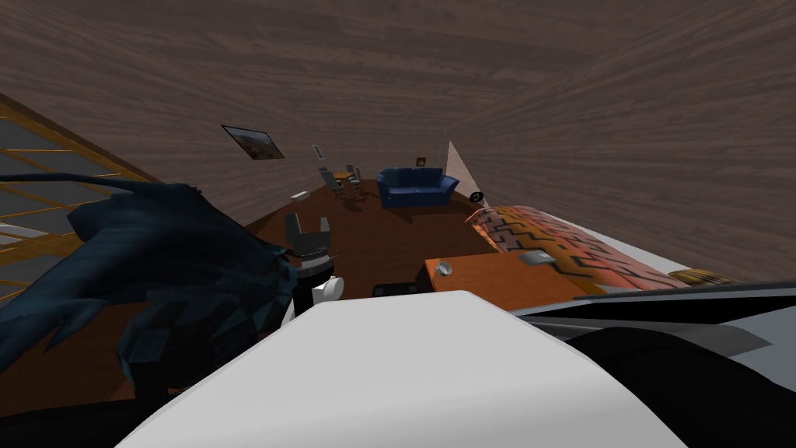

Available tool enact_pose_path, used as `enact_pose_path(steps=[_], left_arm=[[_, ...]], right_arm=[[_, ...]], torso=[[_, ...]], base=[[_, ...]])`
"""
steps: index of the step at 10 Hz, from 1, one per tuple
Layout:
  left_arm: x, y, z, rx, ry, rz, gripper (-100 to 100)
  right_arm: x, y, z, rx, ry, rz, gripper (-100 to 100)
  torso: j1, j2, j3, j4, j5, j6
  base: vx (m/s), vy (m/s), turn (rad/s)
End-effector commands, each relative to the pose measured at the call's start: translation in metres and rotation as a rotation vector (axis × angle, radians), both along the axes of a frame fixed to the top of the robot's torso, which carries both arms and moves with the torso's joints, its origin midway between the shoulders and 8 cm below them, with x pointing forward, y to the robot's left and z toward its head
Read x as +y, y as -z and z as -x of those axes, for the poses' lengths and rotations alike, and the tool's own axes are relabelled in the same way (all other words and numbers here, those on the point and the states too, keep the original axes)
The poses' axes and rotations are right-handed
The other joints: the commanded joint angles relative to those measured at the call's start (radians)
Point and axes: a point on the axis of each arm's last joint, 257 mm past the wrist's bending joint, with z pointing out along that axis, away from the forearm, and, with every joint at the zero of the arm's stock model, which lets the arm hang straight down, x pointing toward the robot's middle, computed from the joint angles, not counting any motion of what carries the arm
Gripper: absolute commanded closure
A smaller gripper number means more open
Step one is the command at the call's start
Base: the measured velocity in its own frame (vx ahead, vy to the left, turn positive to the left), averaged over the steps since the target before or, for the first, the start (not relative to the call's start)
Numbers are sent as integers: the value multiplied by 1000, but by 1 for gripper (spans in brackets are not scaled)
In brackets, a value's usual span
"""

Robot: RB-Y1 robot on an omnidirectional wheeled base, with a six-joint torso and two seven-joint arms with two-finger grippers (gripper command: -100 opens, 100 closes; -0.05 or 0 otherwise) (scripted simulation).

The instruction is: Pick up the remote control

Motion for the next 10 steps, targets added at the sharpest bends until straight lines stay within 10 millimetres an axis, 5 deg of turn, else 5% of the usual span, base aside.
enact_pose_path(steps=[1,4,5,9,10], left_arm=[[0,0,0,0,0,0,0],[0,0,0,0,0,0,0],[0,0,0,0,0,0,0],[0,0,0,0,0,0,0],[0,0,0,0,0,0,0]], right_arm=[[10,12,-7,-2,7,2,-100],[15,19,-11,-3,12,3,-100],[16,20,-11,-2,12,4,100],[18,20,-12,-4,10,-1,100],[18,20,-12,-4,11,0,0]], torso=[[0,0,0,0,0,0],[-2,4,2,1,0,0],[0,2,1,1,0,0],[-1,0,0,0,0,0],[-1,0,0,0,0,0]], base=[[-38,-29,60],[-56,-44,42],[0,0,0],[0,0,0],[0,0,0]])
